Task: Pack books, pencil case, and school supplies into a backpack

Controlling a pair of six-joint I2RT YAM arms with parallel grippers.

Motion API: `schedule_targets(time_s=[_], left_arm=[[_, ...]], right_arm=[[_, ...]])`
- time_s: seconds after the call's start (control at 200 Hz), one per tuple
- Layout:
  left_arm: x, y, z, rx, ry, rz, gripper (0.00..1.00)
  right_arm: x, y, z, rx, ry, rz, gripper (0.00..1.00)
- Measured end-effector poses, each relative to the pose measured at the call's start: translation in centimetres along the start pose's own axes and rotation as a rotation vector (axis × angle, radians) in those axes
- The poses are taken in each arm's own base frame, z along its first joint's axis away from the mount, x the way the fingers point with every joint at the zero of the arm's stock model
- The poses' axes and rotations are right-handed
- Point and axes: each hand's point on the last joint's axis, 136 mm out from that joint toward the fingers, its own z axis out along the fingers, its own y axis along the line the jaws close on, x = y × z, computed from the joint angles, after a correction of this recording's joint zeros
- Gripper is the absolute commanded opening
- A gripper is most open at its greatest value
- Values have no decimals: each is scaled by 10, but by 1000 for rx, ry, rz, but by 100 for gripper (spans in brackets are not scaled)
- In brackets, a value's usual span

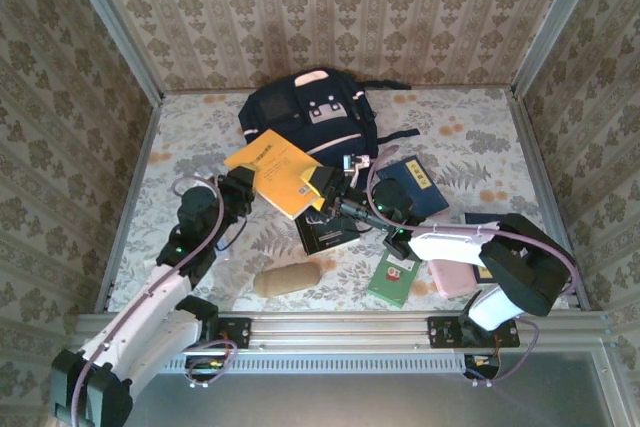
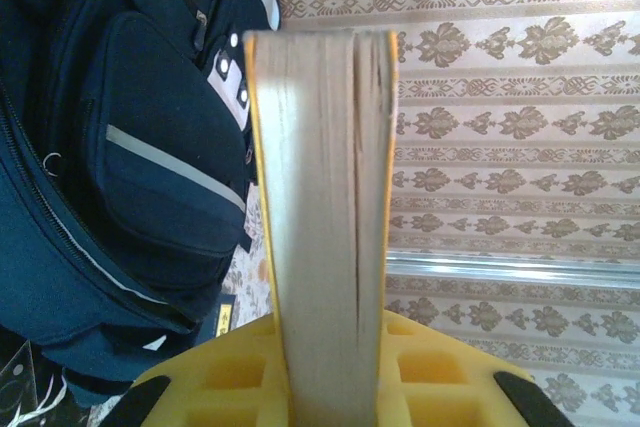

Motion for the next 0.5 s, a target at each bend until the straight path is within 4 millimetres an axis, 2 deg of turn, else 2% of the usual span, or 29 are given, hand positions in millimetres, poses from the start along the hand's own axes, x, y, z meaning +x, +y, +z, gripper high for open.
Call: schedule_targets(time_s=[0.105,0.155,0.22,0.255,0.305,0.42,0.5], left_arm=[[2,-5,-3,19,-17,15,0],[3,-8,-4,28,-24,27,0],[4,-10,-6,36,-27,42,0],[4,-10,-6,36,-33,53,0],[5,-10,-6,34,-30,63,0],[14,-17,-7,16,12,126,30],[20,-26,-6,-24,49,265,49]], right_arm=[[-1,-1,0,6,-17,-3,39],[-2,-2,0,11,-24,-15,30],[-3,-4,-1,26,-31,-25,11],[-4,-4,-1,35,-37,-30,4],[-4,-3,-3,45,-40,-34,1],[-5,6,-15,81,-49,-66,0],[-16,18,-37,128,-89,-127,0]])
